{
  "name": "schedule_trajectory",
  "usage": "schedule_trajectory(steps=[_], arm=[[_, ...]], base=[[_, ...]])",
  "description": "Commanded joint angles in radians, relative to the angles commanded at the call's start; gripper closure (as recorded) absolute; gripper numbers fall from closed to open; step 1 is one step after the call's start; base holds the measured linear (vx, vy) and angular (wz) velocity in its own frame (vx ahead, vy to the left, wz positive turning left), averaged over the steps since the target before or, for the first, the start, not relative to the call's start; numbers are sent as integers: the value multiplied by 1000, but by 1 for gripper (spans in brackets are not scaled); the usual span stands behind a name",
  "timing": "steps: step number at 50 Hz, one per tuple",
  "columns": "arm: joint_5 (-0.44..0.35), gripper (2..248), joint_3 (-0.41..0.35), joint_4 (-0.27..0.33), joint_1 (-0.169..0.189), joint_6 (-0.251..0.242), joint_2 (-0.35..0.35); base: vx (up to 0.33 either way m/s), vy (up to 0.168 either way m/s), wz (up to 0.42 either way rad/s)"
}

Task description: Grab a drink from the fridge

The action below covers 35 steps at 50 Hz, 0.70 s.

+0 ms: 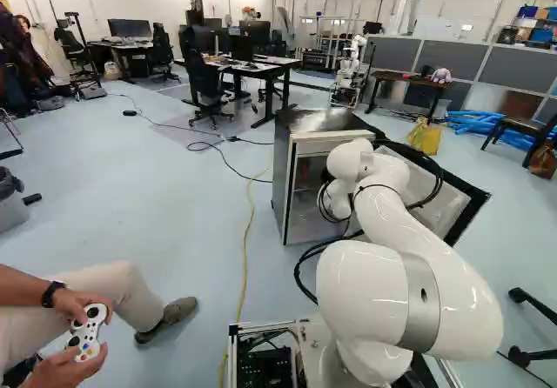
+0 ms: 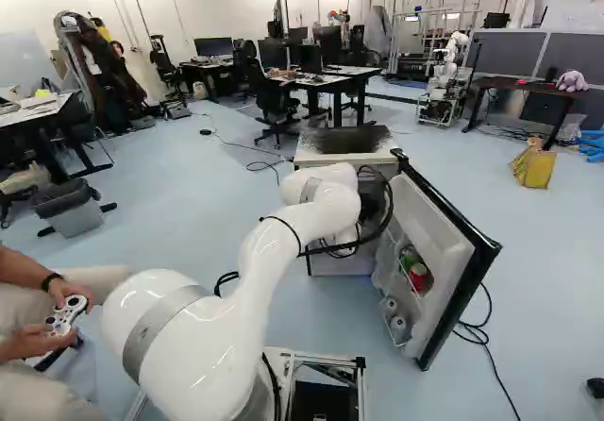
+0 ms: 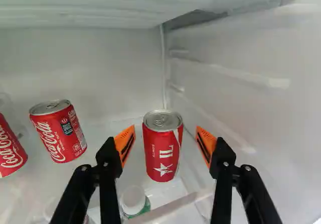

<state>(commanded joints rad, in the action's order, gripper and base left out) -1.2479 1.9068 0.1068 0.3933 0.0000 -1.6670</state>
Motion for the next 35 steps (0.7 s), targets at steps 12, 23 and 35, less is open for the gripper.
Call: schedule_trajectory(steps=[12,23,35], arm=[[0,72,0,0,0,0,0],[0,72,-3,0,-1,0,2],[0,72,-14,0,-7,0,8]], base=[[0,0,0],[0,0,0],[0,0,0]])
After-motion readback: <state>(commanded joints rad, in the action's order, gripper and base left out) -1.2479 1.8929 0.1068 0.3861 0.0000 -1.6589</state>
